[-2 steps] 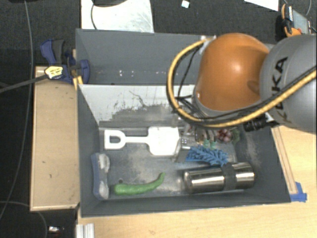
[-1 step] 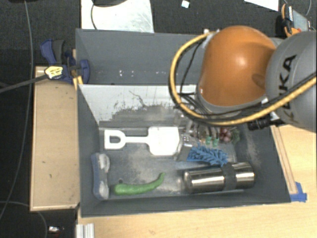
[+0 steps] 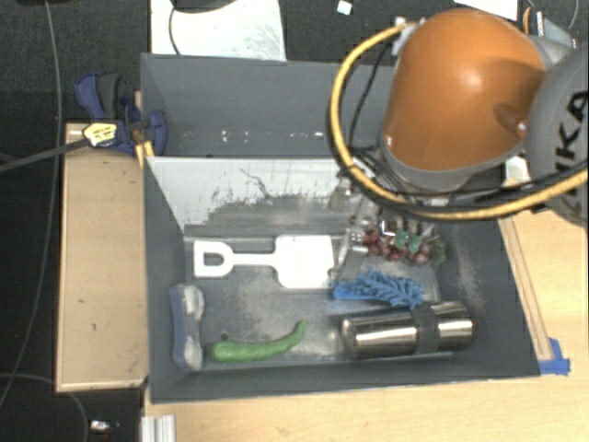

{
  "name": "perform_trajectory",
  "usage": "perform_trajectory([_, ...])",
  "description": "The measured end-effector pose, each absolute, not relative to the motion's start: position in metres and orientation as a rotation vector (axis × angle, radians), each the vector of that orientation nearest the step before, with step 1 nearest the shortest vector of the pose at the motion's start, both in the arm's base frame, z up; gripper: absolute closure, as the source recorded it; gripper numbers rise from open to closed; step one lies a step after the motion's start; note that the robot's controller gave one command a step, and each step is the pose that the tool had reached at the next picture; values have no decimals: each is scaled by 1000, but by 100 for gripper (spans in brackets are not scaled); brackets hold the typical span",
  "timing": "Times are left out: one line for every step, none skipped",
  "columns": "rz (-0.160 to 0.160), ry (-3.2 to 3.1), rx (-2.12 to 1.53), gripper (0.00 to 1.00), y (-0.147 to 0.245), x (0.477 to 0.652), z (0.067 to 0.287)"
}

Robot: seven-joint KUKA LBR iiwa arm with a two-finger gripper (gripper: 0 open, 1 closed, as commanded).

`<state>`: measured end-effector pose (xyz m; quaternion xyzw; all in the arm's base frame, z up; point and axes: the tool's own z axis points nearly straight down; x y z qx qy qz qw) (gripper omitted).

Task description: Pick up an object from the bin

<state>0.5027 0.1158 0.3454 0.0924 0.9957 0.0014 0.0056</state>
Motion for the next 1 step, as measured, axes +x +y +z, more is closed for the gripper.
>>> perform_trajectory([3,3114,351,0,95,496,328])
